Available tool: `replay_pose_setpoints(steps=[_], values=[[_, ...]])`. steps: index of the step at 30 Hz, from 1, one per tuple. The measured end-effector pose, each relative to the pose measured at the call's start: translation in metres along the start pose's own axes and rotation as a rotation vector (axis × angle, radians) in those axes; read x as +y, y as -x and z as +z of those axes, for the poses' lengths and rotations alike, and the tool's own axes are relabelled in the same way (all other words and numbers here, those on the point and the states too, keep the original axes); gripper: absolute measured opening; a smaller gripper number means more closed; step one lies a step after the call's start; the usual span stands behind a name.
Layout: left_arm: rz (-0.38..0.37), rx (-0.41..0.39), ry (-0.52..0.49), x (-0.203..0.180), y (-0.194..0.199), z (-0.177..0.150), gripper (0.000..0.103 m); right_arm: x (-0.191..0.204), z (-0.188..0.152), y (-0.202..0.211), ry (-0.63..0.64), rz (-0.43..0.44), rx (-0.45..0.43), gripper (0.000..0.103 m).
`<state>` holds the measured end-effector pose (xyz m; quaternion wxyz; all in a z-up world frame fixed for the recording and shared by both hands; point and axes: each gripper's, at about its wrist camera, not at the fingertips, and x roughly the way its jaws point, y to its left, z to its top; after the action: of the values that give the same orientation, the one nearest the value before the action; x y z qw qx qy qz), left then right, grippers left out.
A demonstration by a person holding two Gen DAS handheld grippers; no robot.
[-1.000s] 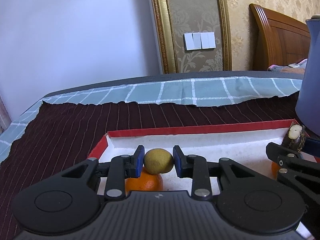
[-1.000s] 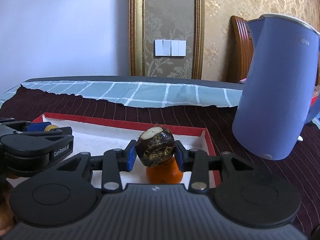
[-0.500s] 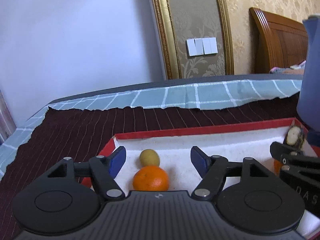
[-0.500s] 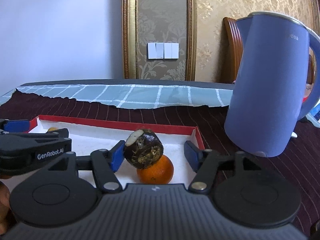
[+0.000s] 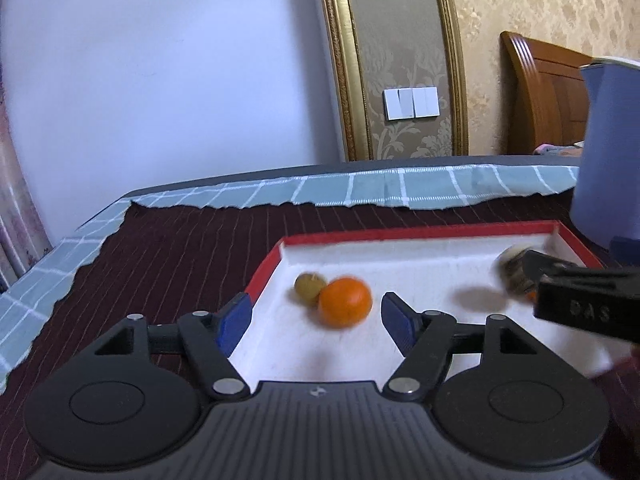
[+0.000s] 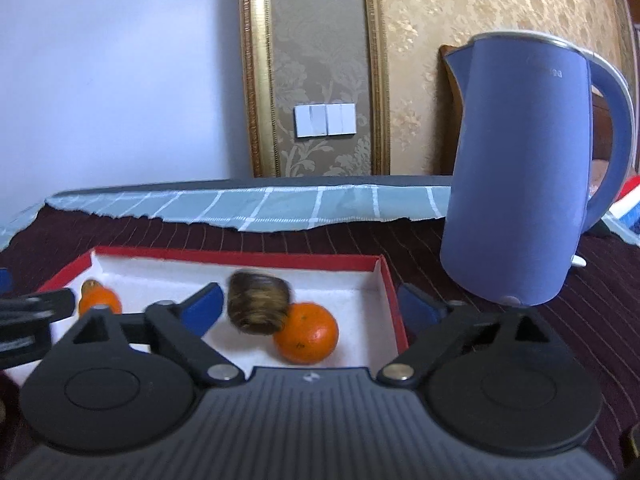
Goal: Organize fruits
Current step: 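Grasp the dark cylindrical fruit with left gripper while right grasps green fruit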
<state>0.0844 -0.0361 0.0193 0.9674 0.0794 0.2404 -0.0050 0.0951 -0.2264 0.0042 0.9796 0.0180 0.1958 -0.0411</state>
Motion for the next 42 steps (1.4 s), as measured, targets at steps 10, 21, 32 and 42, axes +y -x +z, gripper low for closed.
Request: replay_pose_setpoints(steps=[10,21,32,42], values=[[-0.015,-0.03,0.032,0.043,0.043,-0.048,0.071,0.007,-0.024,0.058,-0.013,-0.017,-0.009,0.103],[-0.098,0.004,-0.04,0.071,0.044,-0.08,0.08,0.004,-0.06,0.118,0.026,0.001,0.001,0.103],[-0.124,0.101,-0.003,0.074,0.017,-0.073,0.061,0.004,-0.068,0.118,0.041,0.073,0.066,0.103],[-0.151,0.117,0.056,0.077,0.011,-0.073,0.034,0.018,-0.077,0.116,0.148,0.066,0.111,0.102]])
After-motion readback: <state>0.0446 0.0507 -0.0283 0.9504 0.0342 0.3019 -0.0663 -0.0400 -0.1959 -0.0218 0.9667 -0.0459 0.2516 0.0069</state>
